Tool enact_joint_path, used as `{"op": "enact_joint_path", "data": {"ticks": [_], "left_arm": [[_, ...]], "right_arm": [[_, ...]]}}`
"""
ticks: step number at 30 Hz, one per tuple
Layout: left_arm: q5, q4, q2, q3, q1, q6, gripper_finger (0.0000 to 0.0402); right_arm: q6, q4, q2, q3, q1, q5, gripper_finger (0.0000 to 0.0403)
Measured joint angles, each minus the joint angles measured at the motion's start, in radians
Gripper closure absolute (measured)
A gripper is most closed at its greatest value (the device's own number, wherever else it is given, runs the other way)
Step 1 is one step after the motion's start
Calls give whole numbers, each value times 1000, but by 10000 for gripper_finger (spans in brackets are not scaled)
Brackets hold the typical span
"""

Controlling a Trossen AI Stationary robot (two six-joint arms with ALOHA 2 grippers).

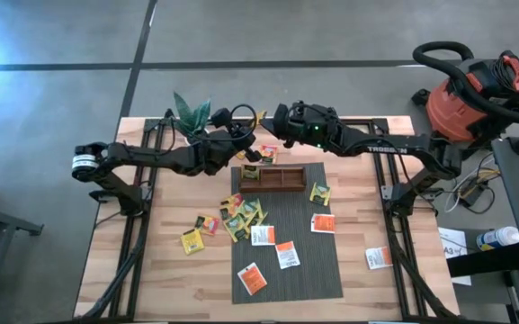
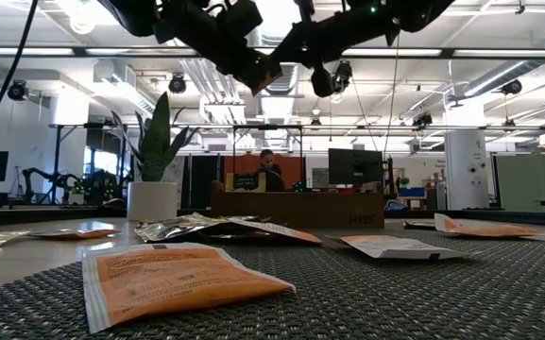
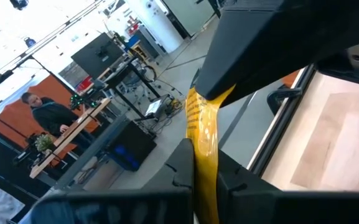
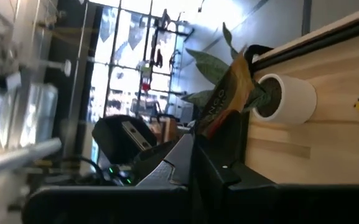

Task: Pick & Place Tea
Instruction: Put the orange tea bag into the right compartment of the wooden organizer

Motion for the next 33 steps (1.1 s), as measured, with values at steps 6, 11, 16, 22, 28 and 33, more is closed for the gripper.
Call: {"op": "enact_joint_path", "data": {"ticks": [6,11,16,22,28,33], "left_arm": [[4,-5,0,0,0,-33,389],[0,-44,-2,0,2,-59,389],[139,-75,-19,-1,2,-138,389],[618,-144,-50,38,60,-467,389],[921,-141,-45,55,124,-621,386],[924,-143,-39,49,127,-587,385]], "right_arm": [[-252,-105,-43,0,-30,-116,363],[-698,-289,-127,0,-33,-185,337],[-1114,-405,-222,1,-24,-174,324],[-1329,-586,-298,28,-26,-120,322],[-1411,-770,-295,139,-26,-106,311],[-1457,-844,-249,228,-29,-108,298]]}}
